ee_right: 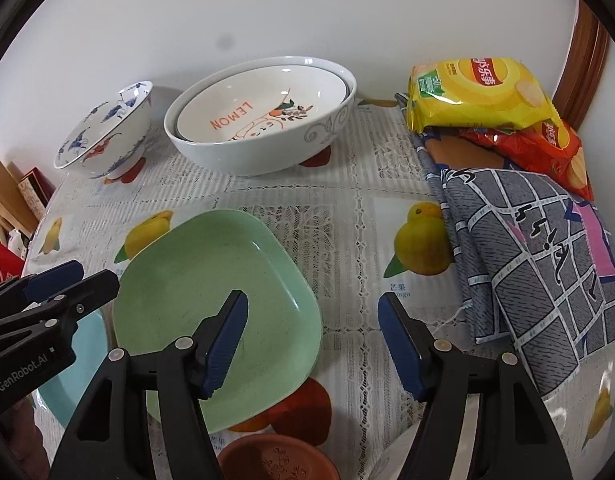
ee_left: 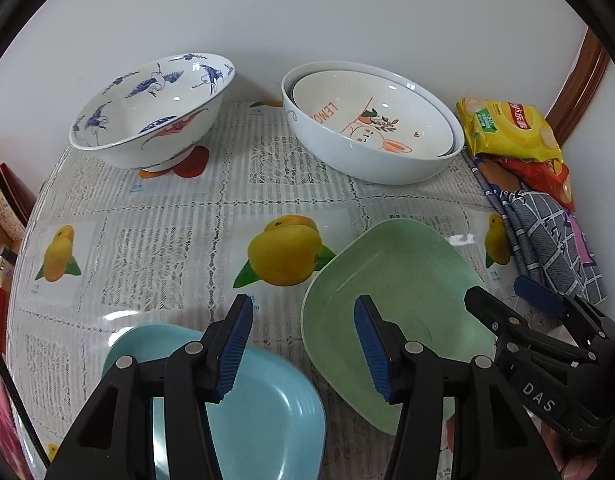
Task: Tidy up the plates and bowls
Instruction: 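Close both grippers on the green plate rim, then lift the green plate with both grippers toward the blue-pink stack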
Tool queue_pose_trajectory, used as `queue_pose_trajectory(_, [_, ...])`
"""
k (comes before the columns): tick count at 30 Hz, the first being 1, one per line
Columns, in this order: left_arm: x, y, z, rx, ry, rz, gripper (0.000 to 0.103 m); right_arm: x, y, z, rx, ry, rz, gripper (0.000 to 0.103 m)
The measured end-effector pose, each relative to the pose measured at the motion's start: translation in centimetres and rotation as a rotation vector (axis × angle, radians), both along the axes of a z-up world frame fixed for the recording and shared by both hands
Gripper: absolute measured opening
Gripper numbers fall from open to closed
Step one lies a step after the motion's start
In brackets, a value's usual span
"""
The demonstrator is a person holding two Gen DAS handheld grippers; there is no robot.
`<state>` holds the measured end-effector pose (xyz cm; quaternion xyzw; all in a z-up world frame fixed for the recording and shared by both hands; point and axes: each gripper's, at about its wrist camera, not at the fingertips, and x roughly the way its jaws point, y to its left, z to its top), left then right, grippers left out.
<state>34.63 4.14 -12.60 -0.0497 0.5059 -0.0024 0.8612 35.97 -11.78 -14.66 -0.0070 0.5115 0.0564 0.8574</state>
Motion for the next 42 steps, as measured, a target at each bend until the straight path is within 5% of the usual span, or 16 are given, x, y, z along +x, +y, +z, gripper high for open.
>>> queue_pose_trajectory(10, [2.0,-0.1,-1.8,-0.001,0.024,-0.005,0.051,0.3,1.0,-1.4,-0.042,0.022,0.012,0.065])
queue_pose_trajectory(17, [2.9,-0.6,-2.6,-0.009,0.033,-0.024,0.05,0.6,0.9,-2.2,-0.03,0.063,-0.007,0.049])
queue_pose_trajectory(22, [3.2,-1.0,-3.5,-0.005,0.057,-0.039,0.035,0.9,0.4,-3.2,-0.01,0.114,-0.022,0.022])
queue_pose_trajectory(25, [3.2,-1.2,-3.8,-0.011,0.06,-0.043,0.02,1.0,0.5,-3.2,-0.004,0.108,-0.019,0.019])
queue_pose_trajectory(27, [3.2,-1.3,-3.7,-0.012,0.049,-0.044,0.018,0.9,0.5,-3.0,-0.007,0.097,-0.028,0.016])
queue_pose_trajectory(42, [0.0,-1.0,1.9,-0.044,-0.062,-0.036,0.014,-1.4,-1.1,2.2,0.087,-0.028,-0.079,0.008])
